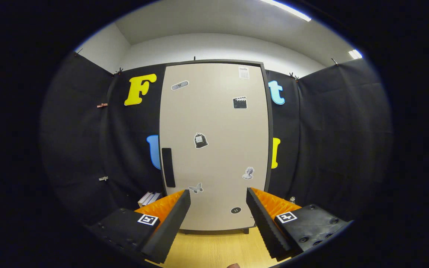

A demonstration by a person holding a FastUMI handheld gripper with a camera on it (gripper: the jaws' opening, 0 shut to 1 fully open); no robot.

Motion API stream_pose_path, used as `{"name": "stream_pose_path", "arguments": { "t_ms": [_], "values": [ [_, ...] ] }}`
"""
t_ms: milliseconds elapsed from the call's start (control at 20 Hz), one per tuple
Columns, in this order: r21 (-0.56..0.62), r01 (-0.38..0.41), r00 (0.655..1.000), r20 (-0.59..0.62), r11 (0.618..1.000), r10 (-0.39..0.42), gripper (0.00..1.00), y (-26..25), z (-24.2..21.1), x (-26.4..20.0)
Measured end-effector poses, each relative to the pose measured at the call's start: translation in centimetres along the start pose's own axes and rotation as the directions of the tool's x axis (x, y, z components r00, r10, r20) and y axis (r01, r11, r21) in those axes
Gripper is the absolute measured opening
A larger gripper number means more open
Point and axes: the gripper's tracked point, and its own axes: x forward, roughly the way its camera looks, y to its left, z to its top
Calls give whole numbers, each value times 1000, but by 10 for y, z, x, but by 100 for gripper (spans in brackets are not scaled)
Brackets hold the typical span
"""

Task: Open the shoe cabinet door, grab the shoes and put them into the shoe cabinet, then close the shoe cabinet door.

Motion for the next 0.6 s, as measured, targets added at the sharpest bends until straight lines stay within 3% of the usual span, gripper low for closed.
{"name": "stream_pose_path", "arguments": {
  "t_ms": [600],
  "values": [
    [-4,-20,1000,-9,1000,20,99,6,-4,11]
  ]
}}
